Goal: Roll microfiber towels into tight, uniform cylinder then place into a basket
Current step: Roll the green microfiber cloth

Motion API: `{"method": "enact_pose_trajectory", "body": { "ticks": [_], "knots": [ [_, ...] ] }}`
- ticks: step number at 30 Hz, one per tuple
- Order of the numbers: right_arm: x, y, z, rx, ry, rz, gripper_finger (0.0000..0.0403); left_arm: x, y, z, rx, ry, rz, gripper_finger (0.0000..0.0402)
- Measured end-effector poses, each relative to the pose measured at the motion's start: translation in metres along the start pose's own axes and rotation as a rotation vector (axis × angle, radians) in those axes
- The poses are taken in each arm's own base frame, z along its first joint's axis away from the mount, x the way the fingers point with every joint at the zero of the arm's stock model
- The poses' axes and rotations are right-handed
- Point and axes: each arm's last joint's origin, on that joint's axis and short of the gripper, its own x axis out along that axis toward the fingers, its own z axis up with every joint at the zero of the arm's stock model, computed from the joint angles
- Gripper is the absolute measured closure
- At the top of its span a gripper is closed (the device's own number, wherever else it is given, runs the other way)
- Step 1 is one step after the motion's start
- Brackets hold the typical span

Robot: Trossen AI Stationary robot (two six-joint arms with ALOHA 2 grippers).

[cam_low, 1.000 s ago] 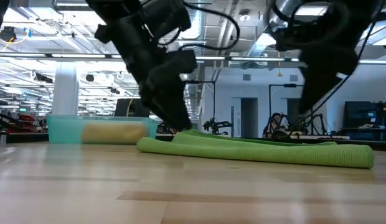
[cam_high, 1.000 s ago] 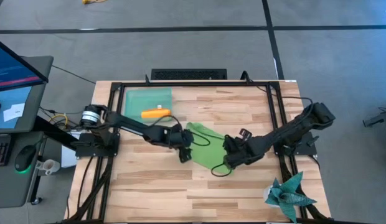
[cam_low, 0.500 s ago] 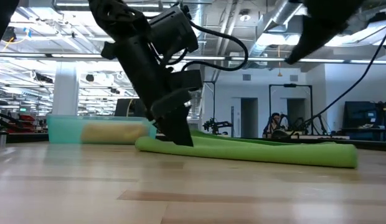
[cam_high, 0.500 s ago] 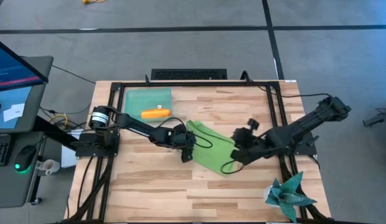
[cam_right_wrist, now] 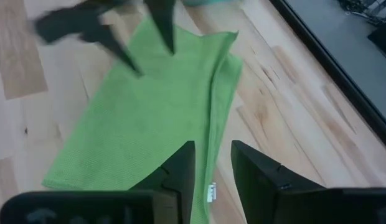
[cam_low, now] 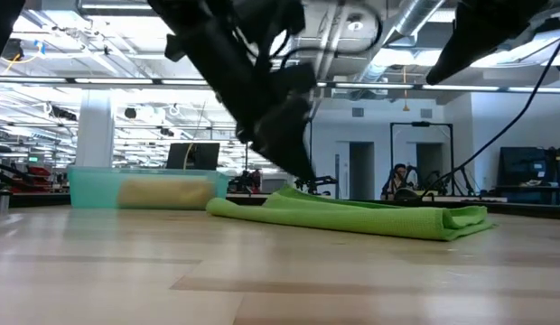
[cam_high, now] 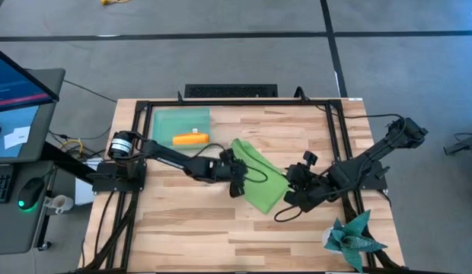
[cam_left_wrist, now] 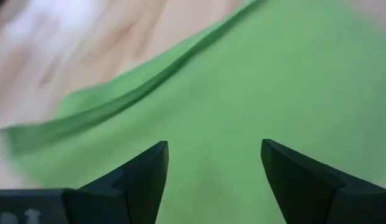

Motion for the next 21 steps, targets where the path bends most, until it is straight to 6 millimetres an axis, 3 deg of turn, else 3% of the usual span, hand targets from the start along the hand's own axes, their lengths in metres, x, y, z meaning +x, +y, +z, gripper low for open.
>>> {"method": "enact_pose_trajectory", "body": {
  "ticks": [4,9,18,21],
  "knots": [
    [0.000,0.000,0.000,0.000,0.000,0.000,0.0277,-0.011,-0.030,0.004,-0.027,-0.150,-0.103,0.0152],
    [0.000,0.000,0.001,0.006,-0.004,0.004,0.0277,-0.015,-0.058,0.000,-0.033,-0.261,-0.085,0.0152],
    [0.000,0.002,0.002,0.023,-0.016,0.017,0.0277,0.025,-0.088,-0.004,-0.045,-0.292,-0.082,0.0152],
    [-0.001,0.002,0.002,0.022,-0.016,0.019,0.0277,0.029,-0.089,-0.008,-0.004,-0.223,-0.080,0.0152]
  ]
}}
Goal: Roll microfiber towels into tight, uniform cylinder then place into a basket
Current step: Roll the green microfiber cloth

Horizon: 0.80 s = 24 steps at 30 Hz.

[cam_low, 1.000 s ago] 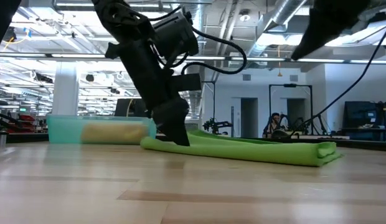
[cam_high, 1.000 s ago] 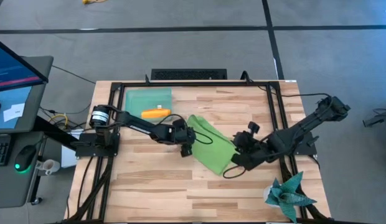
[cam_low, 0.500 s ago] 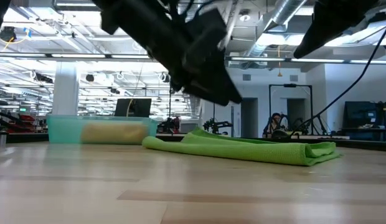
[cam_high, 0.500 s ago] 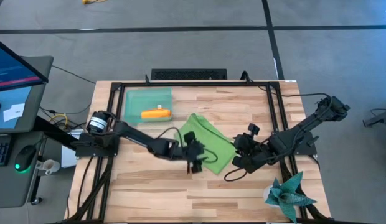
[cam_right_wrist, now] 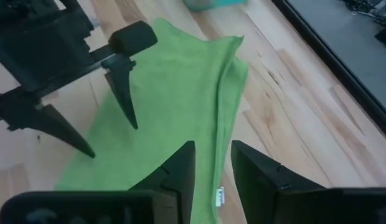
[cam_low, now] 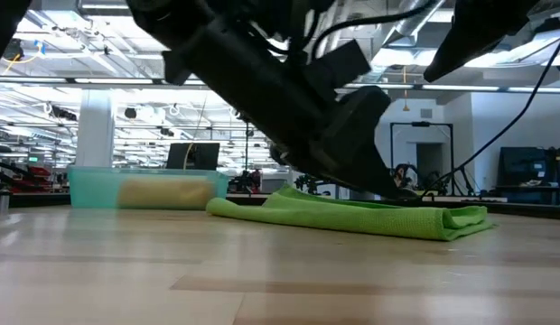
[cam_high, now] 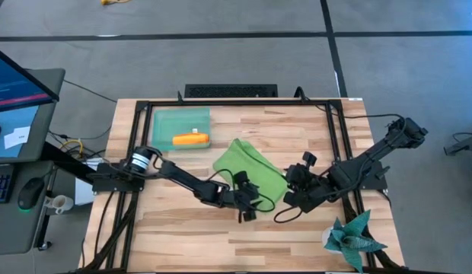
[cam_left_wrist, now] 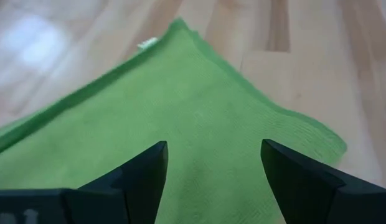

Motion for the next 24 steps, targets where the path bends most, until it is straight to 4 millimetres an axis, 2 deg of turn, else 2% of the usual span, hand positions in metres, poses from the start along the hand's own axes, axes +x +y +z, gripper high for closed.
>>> {"method": "enact_pose_trajectory", "body": {
  "ticks": [4,10,14,19,24],
  "knots": [
    [0.000,0.000,0.000,-0.006,0.003,0.000,0.0277,0.000,-0.003,-0.004,0.005,0.070,-0.013,0.0152],
    [0.000,0.000,0.000,-0.006,0.002,0.003,0.0277,0.003,-0.013,-0.018,0.024,0.169,-0.144,0.0152],
    [0.000,0.001,0.001,0.000,-0.003,0.008,0.0277,-0.003,-0.019,-0.024,0.086,0.245,-0.193,0.0152],
    [0.000,0.001,0.001,0.000,-0.004,0.010,0.0277,-0.019,-0.032,-0.027,0.235,0.287,-0.292,0.0152],
    [0.000,0.001,0.001,0.001,-0.005,0.011,0.0277,-0.046,-0.041,-0.022,0.348,0.357,-0.473,0.0152]
  ]
}}
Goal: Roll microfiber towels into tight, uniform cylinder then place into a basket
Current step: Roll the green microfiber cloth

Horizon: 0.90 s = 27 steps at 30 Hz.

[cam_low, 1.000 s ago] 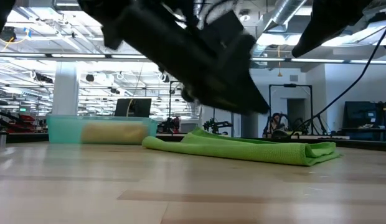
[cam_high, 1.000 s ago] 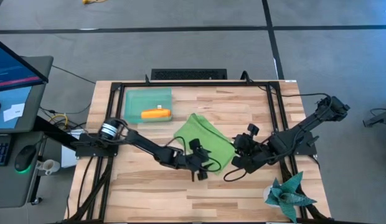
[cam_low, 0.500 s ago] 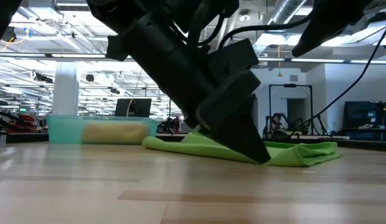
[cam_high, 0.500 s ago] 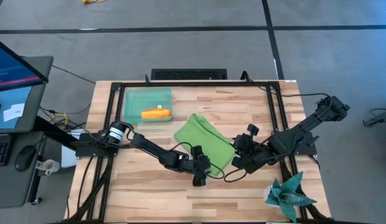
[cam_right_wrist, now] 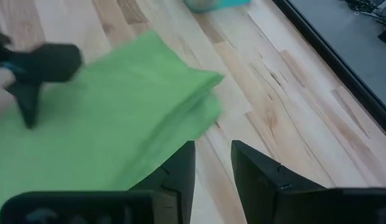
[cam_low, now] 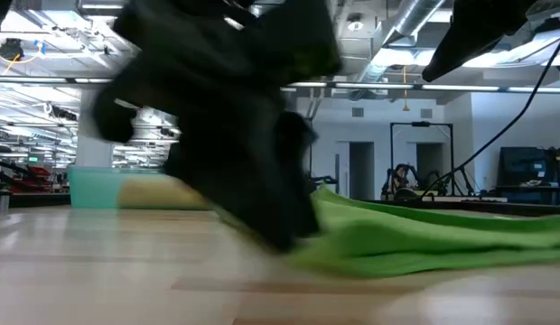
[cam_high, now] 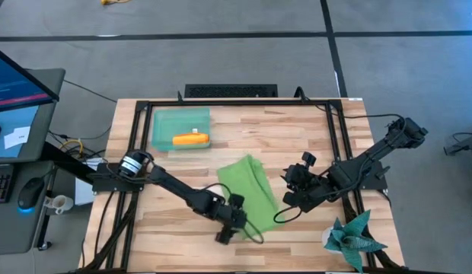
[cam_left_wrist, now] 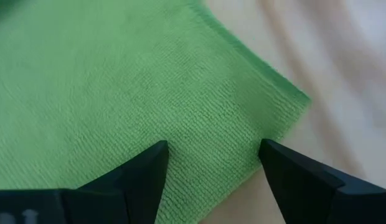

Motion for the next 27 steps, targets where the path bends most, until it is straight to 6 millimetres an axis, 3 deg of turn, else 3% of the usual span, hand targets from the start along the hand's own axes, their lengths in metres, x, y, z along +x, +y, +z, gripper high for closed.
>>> {"method": "enact_pose_trajectory", "body": {
  "ticks": [9,15,20,27],
  "knots": [
    [0.000,0.000,0.000,0.000,0.000,0.000,0.0277,-0.048,-0.029,-0.013,-0.074,0.235,-0.055,0.0152],
    [0.000,0.000,0.000,0.000,-0.002,-0.002,0.0277,-0.063,-0.028,-0.010,-0.028,0.185,0.176,0.0152],
    [0.001,-0.001,0.002,0.012,-0.006,-0.004,0.0277,-0.061,-0.002,0.007,-0.013,0.021,0.443,0.0152],
    [0.004,-0.003,0.004,0.025,-0.005,-0.010,0.0277,-0.061,0.056,0.020,-0.275,-0.128,0.549,0.0152]
  ]
}}
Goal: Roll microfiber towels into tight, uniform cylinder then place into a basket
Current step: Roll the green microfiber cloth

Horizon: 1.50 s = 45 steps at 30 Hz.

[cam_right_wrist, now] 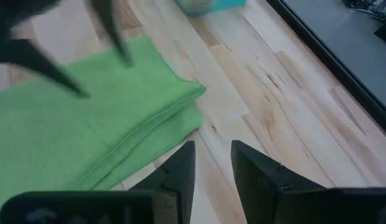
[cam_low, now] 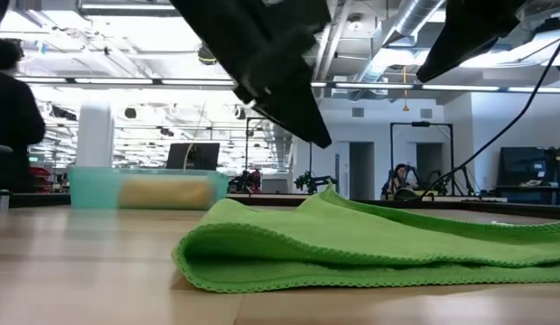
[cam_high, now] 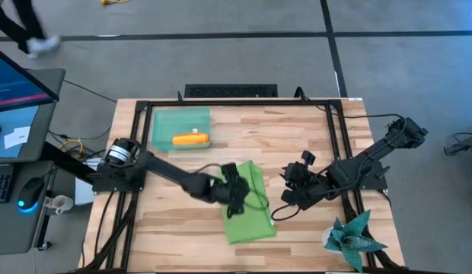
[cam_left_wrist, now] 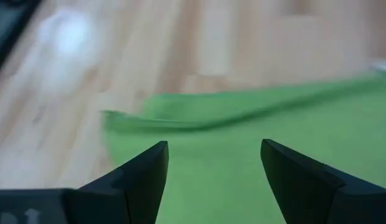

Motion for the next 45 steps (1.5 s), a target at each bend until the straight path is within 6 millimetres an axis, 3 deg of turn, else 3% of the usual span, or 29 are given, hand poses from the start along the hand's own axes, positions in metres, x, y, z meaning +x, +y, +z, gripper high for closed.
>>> {"method": "enact_pose_trajectory", "body": {
  "ticks": [5,10,20,26,32,41,45],
  "knots": [
    [0.000,0.000,0.000,-0.009,0.001,0.002,0.0277,0.021,0.023,-0.001,-0.085,-0.005,0.082,0.0152],
    [0.000,0.000,0.000,-0.008,0.001,0.003,0.0277,0.040,0.031,-0.009,-0.072,0.009,0.106,0.0152],
    [0.000,0.001,0.000,-0.020,-0.003,0.007,0.0277,0.075,0.031,-0.021,-0.111,0.009,0.158,0.0152],
    [0.000,0.001,0.000,-0.020,-0.004,0.008,0.0277,0.087,0.031,-0.029,-0.103,0.032,0.174,0.0152],
    [0.000,0.001,0.000,-0.021,-0.003,0.008,0.0277,0.097,0.028,-0.024,-0.216,-0.072,0.165,0.0152],
    [0.000,0.001,0.001,-0.019,-0.005,0.009,0.0277,0.121,0.040,-0.035,-0.393,-0.068,0.190,0.0152],
    [0.000,0.001,0.001,-0.018,-0.006,0.010,0.0277,0.123,0.041,-0.035,-0.412,-0.057,0.148,0.0152]
  ]
}}
